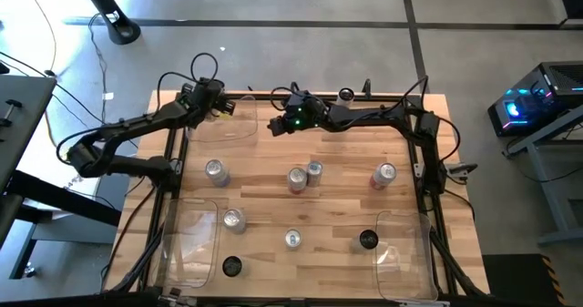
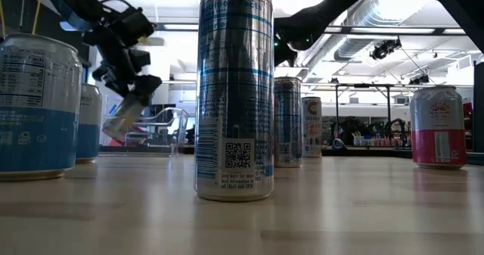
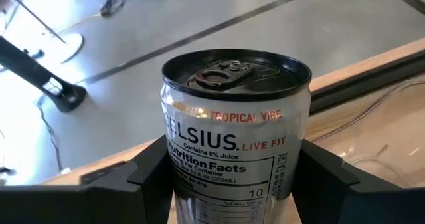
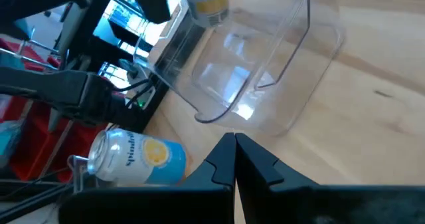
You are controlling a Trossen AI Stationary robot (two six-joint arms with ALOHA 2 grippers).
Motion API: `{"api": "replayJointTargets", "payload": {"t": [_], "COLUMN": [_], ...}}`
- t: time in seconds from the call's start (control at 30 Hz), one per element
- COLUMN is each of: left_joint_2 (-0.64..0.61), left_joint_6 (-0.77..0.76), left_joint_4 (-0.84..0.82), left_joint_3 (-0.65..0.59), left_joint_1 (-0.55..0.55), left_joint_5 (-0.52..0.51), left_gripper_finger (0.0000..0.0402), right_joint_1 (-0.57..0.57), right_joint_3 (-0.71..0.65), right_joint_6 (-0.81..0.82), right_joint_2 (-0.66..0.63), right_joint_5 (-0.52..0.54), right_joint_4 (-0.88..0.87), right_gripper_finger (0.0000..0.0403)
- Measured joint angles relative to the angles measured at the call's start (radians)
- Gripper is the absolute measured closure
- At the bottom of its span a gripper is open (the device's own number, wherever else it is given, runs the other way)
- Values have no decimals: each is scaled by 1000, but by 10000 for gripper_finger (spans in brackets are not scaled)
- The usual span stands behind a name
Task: Sort soda cans
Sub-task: Put the top left white-yellow soda can into the top transparent bin
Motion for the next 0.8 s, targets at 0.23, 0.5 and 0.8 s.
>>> {"api": "replayJointTargets", "payload": {"t": [0.23, 0.5, 0.8], "left_joint_2": [15, -94, -335], "left_joint_6": [-83, -178, -227], "left_joint_4": [148, 113, 326], "left_joint_3": [0, -66, -330], "left_joint_1": [4, -60, -113], "left_joint_5": [39, 42, -30], "left_gripper_finger": [183, 183, 183], "right_joint_1": [2, -1, -1], "right_joint_3": [0, 0, 0], "right_joint_6": [-13, -45, -50], "right_joint_2": [0, -14, -29], "right_joint_5": [-9, -26, -38], "right_joint_4": [0, 0, 1], "right_gripper_finger": [403, 403, 403]}}
